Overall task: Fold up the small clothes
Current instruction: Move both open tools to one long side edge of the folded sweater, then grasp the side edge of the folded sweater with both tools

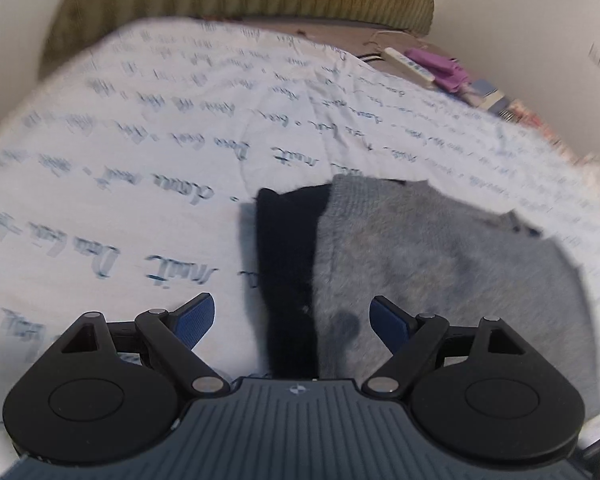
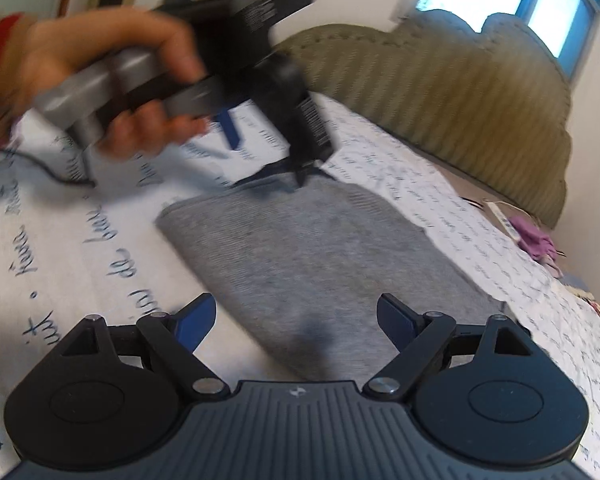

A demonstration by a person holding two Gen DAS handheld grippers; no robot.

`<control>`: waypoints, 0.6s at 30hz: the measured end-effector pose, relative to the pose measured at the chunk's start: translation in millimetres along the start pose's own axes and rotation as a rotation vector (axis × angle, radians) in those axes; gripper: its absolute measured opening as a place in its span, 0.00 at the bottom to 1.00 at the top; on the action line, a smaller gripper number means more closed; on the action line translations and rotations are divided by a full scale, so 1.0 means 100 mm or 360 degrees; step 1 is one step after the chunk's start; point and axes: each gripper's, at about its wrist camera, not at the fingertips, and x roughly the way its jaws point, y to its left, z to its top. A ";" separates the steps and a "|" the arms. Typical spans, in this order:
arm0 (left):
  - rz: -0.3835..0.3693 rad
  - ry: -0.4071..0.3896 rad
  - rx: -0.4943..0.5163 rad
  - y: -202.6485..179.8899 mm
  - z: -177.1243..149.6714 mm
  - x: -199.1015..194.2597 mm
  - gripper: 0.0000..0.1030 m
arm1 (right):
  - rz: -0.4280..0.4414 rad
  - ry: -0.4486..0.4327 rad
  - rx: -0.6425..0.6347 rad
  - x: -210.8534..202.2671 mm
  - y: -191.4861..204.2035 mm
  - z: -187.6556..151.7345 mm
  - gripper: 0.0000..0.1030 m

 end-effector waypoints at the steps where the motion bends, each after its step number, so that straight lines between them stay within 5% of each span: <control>1: -0.0046 0.0025 -0.0031 0.04 0.03 0.05 0.84 | 0.0000 0.0004 -0.0018 0.03 0.05 0.00 0.85; 10: -0.0355 0.0128 -0.0276 0.24 0.25 0.48 0.84 | -0.0199 0.0001 -0.0305 0.35 0.49 0.04 0.83; 18: -0.0497 0.0141 -0.0278 0.13 0.39 0.74 0.74 | -0.0267 -0.0004 -0.0331 0.64 0.63 0.21 0.47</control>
